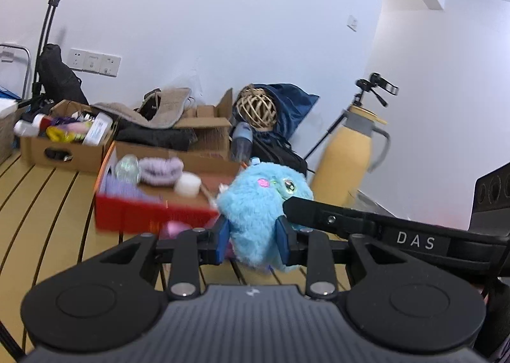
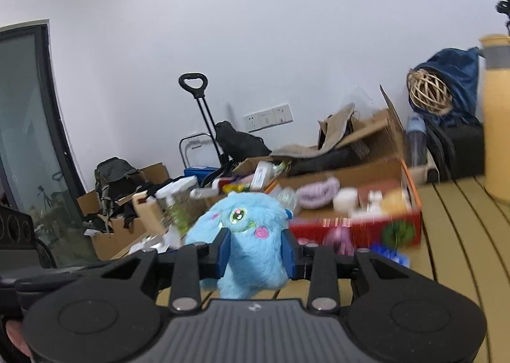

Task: Organize soft objects
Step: 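Carry the blue plush into the cardboard box and open both grippers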

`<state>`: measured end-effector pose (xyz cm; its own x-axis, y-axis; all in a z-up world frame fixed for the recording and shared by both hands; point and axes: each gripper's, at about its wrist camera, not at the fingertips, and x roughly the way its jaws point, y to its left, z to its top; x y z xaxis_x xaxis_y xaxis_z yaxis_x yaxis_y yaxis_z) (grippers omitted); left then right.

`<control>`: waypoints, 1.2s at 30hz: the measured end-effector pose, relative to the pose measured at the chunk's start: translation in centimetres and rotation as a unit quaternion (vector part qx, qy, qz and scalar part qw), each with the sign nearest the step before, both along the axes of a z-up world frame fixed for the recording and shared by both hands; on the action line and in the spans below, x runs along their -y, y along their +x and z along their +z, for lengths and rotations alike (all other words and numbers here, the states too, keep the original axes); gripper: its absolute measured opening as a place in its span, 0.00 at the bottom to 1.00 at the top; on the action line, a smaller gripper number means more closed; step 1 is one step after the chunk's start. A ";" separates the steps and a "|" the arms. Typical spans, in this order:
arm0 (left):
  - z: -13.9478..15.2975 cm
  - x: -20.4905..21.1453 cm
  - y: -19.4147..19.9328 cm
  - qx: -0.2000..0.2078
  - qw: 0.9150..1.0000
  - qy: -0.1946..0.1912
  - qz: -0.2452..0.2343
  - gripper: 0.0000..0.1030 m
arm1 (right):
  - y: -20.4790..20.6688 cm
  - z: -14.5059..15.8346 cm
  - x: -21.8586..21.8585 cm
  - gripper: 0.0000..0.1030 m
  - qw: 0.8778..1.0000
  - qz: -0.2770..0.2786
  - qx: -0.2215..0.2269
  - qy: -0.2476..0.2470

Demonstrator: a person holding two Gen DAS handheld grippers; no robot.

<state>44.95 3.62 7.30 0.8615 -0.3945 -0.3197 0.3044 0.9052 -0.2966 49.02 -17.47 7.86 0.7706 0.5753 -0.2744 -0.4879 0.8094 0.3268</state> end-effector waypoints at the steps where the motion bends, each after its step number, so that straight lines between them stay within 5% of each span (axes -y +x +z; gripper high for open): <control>1: 0.4 0.0 1.7 -0.001 1.000 0.005 0.002 0.29 | 2.4 0.5 -0.1 0.32 1.000 0.003 -0.007 0.001; 9: -1.9 -2.0 18.5 -0.096 0.995 -0.005 0.006 0.29 | 19.3 -2.0 -1.5 0.32 0.993 -0.008 -0.115 0.016; 15: -7.5 -2.4 24.1 -0.165 0.986 0.018 0.009 0.29 | 25.7 -7.6 -2.8 0.33 0.983 -0.017 -0.183 -0.026; 20: -8.9 -2.0 23.7 -0.156 0.986 0.059 -0.001 0.33 | 25.5 -9.4 -4.0 0.30 0.978 -0.016 -0.182 -0.100; 24: -7.1 -2.9 22.2 -0.139 0.989 0.058 0.008 0.45 | 24.7 -8.2 -4.0 0.48 0.978 -0.001 -0.185 -0.099; 36: 2.2 -4.1 11.1 -0.057 0.992 0.102 0.045 0.73 | 13.3 3.8 0.9 0.69 0.991 -0.037 -0.063 -0.110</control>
